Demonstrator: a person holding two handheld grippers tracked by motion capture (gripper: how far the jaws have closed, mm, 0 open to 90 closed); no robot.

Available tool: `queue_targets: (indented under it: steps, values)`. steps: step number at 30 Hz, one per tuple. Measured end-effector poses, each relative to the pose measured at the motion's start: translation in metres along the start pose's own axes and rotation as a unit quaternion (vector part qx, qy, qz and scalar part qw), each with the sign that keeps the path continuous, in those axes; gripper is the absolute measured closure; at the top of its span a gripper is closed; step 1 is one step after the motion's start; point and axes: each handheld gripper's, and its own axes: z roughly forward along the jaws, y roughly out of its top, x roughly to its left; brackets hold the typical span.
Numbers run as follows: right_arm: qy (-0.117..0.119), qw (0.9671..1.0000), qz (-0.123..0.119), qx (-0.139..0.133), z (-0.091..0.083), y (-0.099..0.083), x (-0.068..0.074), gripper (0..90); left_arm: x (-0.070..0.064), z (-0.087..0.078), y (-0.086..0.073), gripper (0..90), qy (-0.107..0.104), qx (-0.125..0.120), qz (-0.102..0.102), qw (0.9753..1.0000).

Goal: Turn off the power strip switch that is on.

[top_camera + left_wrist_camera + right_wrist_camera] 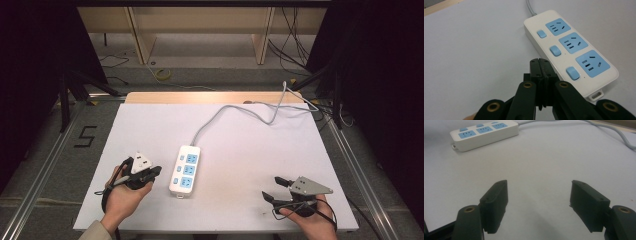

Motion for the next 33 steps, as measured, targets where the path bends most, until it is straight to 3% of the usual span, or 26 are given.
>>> queue_targets:
  steps: [16,33]
  values:
    - [0.001,1.0,-0.002,-0.001,0.0,0.0,0.0,31.4,-0.001,0.003,0.006,89.5,0.003,0.003,-0.007,1.0]
    - [0.002,1.0,-0.002,0.0,0.001,0.0,0.001,31.4,-0.004,0.009,0.016,89.4,0.0,0.007,0.0,1.0]
